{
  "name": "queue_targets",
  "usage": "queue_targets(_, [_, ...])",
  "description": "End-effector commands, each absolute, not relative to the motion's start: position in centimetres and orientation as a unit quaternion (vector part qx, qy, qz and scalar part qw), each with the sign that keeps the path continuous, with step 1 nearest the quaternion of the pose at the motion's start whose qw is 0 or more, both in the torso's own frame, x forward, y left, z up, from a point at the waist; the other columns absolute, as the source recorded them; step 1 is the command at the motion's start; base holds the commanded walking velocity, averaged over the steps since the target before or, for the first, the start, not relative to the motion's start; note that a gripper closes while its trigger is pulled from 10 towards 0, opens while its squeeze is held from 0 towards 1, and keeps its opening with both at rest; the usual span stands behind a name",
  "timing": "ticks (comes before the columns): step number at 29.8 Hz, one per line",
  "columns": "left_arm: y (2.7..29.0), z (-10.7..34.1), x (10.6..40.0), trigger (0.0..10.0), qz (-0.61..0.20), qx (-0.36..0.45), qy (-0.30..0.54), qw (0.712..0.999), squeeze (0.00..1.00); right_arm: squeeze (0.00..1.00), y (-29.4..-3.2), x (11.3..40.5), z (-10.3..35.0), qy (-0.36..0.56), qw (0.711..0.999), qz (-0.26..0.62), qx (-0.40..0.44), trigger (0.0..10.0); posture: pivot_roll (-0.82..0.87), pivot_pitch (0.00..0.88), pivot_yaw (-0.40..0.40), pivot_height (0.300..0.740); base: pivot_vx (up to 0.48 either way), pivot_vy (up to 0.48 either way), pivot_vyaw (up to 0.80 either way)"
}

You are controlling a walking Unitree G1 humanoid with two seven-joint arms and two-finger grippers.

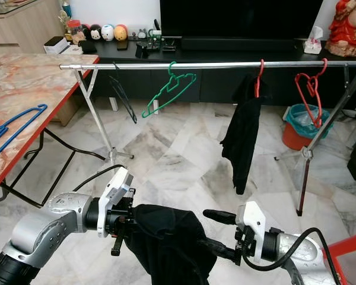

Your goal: Hang hanger

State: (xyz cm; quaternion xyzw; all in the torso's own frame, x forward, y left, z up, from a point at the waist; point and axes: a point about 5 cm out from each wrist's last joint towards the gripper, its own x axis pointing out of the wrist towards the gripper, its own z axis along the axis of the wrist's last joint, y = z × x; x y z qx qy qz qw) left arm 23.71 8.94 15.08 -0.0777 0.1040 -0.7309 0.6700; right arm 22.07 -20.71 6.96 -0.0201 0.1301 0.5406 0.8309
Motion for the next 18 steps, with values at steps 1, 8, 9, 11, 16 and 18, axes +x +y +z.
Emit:
queue_targets(1, [8.7,16.1,23.8,10.0,-0.736,-0.069,0.087,0.668,0.0,0.0,-20.3,22.2,6.8,0.13,0.828,0.544,-0.031,10.0,0.03,0.0,0.008,0.74,0.0,0.0,0.0])
queue_targets(8, [8.4,16.9,23.9,10.0,-0.738,-0.071,0.072,0.668,0.0,0.0,-20.3,22.8,6.0,0.135,0.851,0.506,-0.044,10.0,0.04,0.0,0.004,0.74,0.0,0.0,0.0])
queue_targets(9, [8.4,16.9,23.9,10.0,-0.738,-0.072,0.071,0.667,0.0,0.0,-20.4,22.9,5.9,0.136,0.854,0.501,-0.046,10.0,0.04,0.0,0.004,0.74,0.0,0.0,0.0])
queue_targets(11, [8.4,17.0,23.9,10.0,-0.737,-0.074,0.068,0.668,0.0,0.0,-20.5,23.2,5.6,0.14,0.861,0.485,-0.06,10.0,0.04,0.0,0.002,0.74,0.0,0.0,0.0])
queue_targets(16, [8.1,17.3,24.0,10.0,-0.736,-0.076,0.06,0.67,0.0,0.0,-21.0,23.8,4.5,0.156,0.887,0.428,-0.073,10.0,0.04,0.0,-0.005,0.74,0.0,0.0,0.0])
queue_targets(18, [8.1,17.3,24.0,10.0,-0.735,-0.077,0.059,0.671,0.0,0.0,-20.9,23.7,4.2,0.158,0.888,0.427,-0.065,10.0,0.04,0.0,-0.006,0.74,0.0,0.0,0.0])
